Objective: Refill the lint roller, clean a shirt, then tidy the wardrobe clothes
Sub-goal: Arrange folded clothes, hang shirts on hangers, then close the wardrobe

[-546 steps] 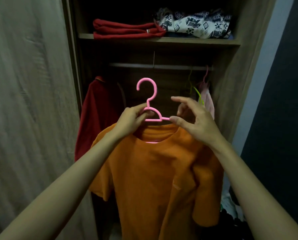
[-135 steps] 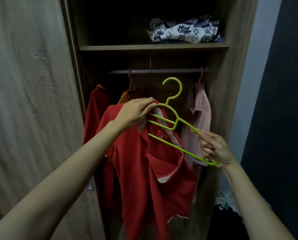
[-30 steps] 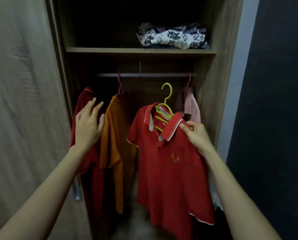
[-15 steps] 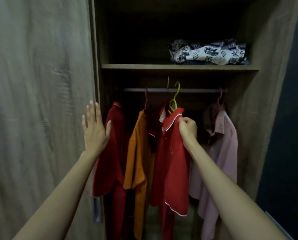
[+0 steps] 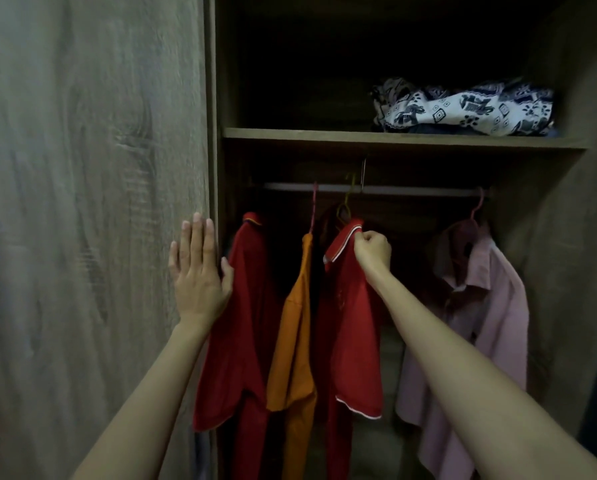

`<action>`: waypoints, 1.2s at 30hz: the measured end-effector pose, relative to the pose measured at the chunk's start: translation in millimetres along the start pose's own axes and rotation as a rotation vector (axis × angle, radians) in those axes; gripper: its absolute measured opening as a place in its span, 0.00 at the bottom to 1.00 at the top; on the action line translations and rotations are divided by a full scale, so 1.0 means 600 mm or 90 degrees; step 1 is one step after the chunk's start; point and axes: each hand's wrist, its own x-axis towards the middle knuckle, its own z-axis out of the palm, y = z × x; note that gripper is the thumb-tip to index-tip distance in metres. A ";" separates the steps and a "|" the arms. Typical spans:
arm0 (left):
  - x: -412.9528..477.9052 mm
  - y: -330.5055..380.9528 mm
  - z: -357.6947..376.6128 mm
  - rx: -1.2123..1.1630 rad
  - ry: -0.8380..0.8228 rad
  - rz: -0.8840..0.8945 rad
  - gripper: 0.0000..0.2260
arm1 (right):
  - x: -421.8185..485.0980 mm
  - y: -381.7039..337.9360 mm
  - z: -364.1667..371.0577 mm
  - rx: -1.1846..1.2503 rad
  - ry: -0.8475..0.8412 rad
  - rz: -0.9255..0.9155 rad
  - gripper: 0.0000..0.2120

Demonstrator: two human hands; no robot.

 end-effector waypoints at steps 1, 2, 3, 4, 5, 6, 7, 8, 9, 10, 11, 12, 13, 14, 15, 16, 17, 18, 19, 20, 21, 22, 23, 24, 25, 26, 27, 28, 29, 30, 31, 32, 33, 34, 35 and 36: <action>0.000 0.000 0.000 0.001 0.003 0.002 0.31 | 0.003 0.000 0.006 -0.005 0.003 0.004 0.13; 0.000 0.000 0.000 0.001 0.005 0.002 0.31 | 0.006 0.002 0.011 -0.011 0.005 0.010 0.14; 0.000 0.000 0.001 0.000 0.007 0.002 0.31 | 0.008 0.004 0.016 -0.017 0.009 0.014 0.15; 0.000 0.000 0.001 0.000 0.010 0.001 0.32 | 0.010 0.006 0.019 -0.021 0.010 0.018 0.16; -0.001 0.000 0.002 0.000 0.012 0.000 0.32 | 0.012 0.009 0.023 -0.026 0.012 0.019 0.16; 0.000 -0.001 0.002 0.001 0.014 0.000 0.32 | 0.013 0.012 0.025 -0.030 0.010 0.020 0.15; 0.000 -0.001 0.003 0.002 0.016 0.001 0.33 | 0.014 0.015 0.026 -0.035 0.009 0.018 0.14; 0.000 -0.001 0.003 0.003 0.017 0.003 0.33 | 0.013 0.018 0.027 -0.040 0.007 0.018 0.13; 0.000 -0.001 0.003 0.005 0.018 0.004 0.33 | 0.012 0.019 0.027 -0.047 0.008 0.016 0.13; 0.000 -0.001 0.003 0.008 0.018 0.004 0.33 | 0.012 0.021 0.026 -0.053 0.007 0.014 0.14; 0.001 -0.001 0.003 0.011 0.017 0.004 0.33 | 0.014 0.023 0.025 -0.061 0.006 0.009 0.14; 0.001 0.000 0.003 0.012 0.016 0.005 0.34 | 0.016 0.025 0.022 -0.069 0.001 0.007 0.14; 0.001 0.000 0.002 0.011 0.015 0.006 0.34 | 0.019 0.028 0.020 -0.078 -0.004 0.005 0.14; 0.000 0.000 0.002 0.011 0.015 0.007 0.34 | 0.021 0.033 0.017 -0.088 -0.011 0.003 0.14; 0.000 0.000 0.003 0.012 0.017 0.007 0.34 | 0.023 0.040 0.015 -0.099 -0.016 -0.001 0.14; 0.000 0.000 0.003 0.015 0.018 0.005 0.34 | 0.023 0.048 0.012 -0.106 -0.020 -0.007 0.13; 0.000 0.000 0.004 0.018 0.018 0.003 0.34 | 0.022 0.056 0.010 -0.111 -0.020 -0.016 0.13; 0.000 0.000 0.004 0.020 0.017 0.002 0.33 | 0.018 0.064 0.008 -0.113 -0.022 -0.028 0.13; 0.000 0.000 0.003 0.021 0.016 0.001 0.33 | 0.016 0.072 0.006 -0.112 -0.025 -0.046 0.13; 0.001 0.001 0.003 0.019 0.016 0.000 0.33 | 0.014 0.080 0.004 -0.107 -0.028 -0.062 0.14; 0.001 0.001 0.003 0.016 0.013 -0.002 0.32 | 0.011 0.087 0.001 -0.097 -0.031 -0.075 0.14; -0.001 0.001 0.002 0.011 0.010 -0.006 0.32 | 0.007 0.093 -0.002 -0.082 -0.036 -0.083 0.15; -0.004 0.002 0.001 0.005 0.007 -0.012 0.32 | 0.002 0.099 -0.006 -0.065 -0.039 -0.092 0.16; -0.007 0.003 0.000 -0.001 0.006 -0.015 0.31 | -0.005 0.104 -0.010 -0.048 -0.040 -0.102 0.16; -0.008 0.005 -0.002 -0.004 0.002 -0.017 0.31 | -0.015 0.109 -0.014 -0.031 -0.036 -0.111 0.17; -0.008 0.006 -0.004 -0.003 -0.002 -0.019 0.31 | -0.026 0.115 -0.020 -0.019 -0.029 -0.117 0.18; -0.007 0.005 -0.007 -0.003 -0.008 -0.018 0.31 | -0.039 0.123 -0.023 -0.013 -0.023 -0.128 0.19; -0.006 0.005 -0.012 -0.001 -0.014 -0.015 0.31 | -0.055 0.131 -0.027 -0.017 -0.016 -0.138 0.20; -0.006 0.005 -0.017 0.001 -0.021 -0.012 0.31 | -0.073 0.139 -0.031 -0.025 -0.008 -0.148 0.21; -0.008 0.004 -0.022 0.003 -0.028 -0.008 0.31 | -0.093 0.146 -0.034 -0.029 0.004 -0.164 0.21; -0.010 0.004 -0.028 0.002 -0.036 -0.006 0.31 | -0.113 0.151 -0.037 -0.030 0.022 -0.185 0.21; -0.012 0.002 -0.034 -0.002 -0.047 -0.005 0.31 | -0.134 0.155 -0.039 -0.030 0.043 -0.204 0.22; -0.014 0.000 -0.040 -0.008 -0.063 -0.003 0.31 | -0.156 0.160 -0.039 -0.029 0.065 -0.222 0.23; -0.017 -0.004 -0.046 -0.012 -0.080 -0.001 0.32 | -0.177 0.165 -0.038 -0.027 0.085 -0.237 0.24; -0.021 -0.008 -0.052 -0.013 -0.097 0.004 0.31 | -0.199 0.168 -0.035 -0.022 0.098 -0.251 0.24; -0.025 -0.013 -0.057 -0.013 -0.112 0.011 0.31 | -0.221 0.171 -0.031 -0.012 0.102 -0.261 0.24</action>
